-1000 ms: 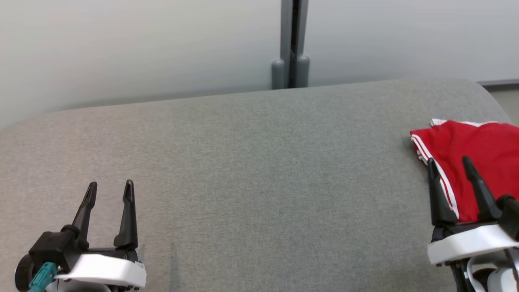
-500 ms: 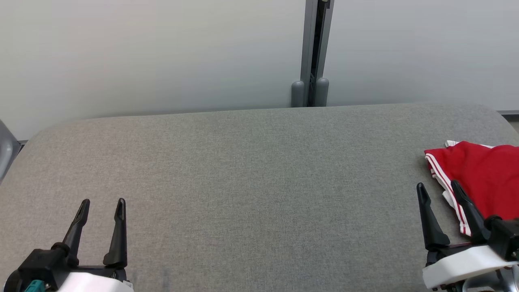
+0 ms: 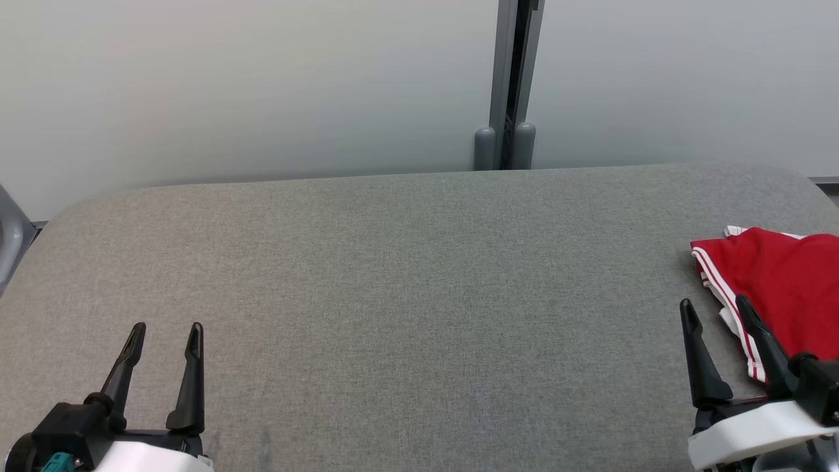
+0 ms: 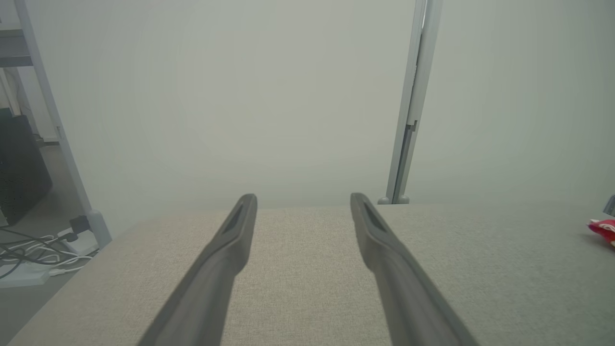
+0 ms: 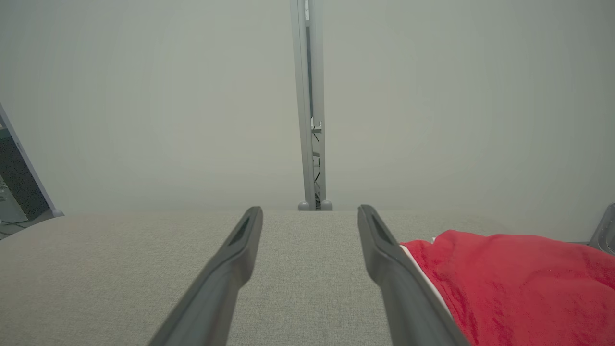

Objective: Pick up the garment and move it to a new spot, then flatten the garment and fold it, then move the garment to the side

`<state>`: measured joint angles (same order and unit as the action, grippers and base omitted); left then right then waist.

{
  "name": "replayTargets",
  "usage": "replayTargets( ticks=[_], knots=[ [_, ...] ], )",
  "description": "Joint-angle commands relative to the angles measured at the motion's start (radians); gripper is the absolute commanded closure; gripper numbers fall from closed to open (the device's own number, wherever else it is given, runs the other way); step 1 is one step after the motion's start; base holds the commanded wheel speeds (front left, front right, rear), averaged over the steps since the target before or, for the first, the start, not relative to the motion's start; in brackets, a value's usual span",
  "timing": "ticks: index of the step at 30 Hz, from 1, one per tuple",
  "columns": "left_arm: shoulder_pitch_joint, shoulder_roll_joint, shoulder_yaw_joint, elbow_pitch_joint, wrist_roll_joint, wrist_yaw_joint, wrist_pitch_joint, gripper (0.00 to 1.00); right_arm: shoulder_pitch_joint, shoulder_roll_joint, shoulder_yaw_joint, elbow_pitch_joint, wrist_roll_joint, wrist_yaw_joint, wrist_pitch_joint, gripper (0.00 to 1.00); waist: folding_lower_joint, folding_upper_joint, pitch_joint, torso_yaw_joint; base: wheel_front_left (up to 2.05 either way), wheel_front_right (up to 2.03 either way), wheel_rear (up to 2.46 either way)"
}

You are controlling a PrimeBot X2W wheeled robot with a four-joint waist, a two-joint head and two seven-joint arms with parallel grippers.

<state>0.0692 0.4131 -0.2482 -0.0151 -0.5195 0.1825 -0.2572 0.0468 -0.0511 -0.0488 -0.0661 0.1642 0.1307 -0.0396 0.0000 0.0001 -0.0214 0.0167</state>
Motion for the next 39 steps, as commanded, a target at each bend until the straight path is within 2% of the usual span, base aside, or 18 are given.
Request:
replayTargets(
  ticks=[1, 19, 20, 39],
  knots=[
    [-0.017, 0.0, 0.005, 0.004, 0.009, -0.004, -0.006, 0.0, 0.004, -0.002, 0.0, -0.006, -0.01, 0.0, 0.003, 0.0, 0.0, -0.0001, 0.001, 0.001, 0.0, 0.0, 0.0],
    [-0.005, 0.004, 0.01, -0.004, 0.006, 0.001, -0.004, 0.0, 0.005, -0.002, 0.006, 0.009, 0.012, 0.0, -0.005, 0.0, 0.0, -0.0001, 0.005, 0.003, 0.0, 0.0, 0.0],
    [0.005, -0.011, 0.005, 0.001, 0.003, -0.001, -0.001, 1.0, 0.004, 0.002, 0.008, 0.018, 0.014, 0.0, -0.003, 1.0, 0.0, -0.0001, 0.005, 0.003, 0.0, 0.0, 0.0],
    [0.038, -0.093, 0.044, -0.01, -0.26, -0.068, 0.052, 1.0, 0.044, -0.031, 0.001, 0.019, 0.392, 0.0, 0.024, 1.0, 0.0, -0.0001, 0.007, 0.0, 0.0, 0.0, 0.0]
  ],
)
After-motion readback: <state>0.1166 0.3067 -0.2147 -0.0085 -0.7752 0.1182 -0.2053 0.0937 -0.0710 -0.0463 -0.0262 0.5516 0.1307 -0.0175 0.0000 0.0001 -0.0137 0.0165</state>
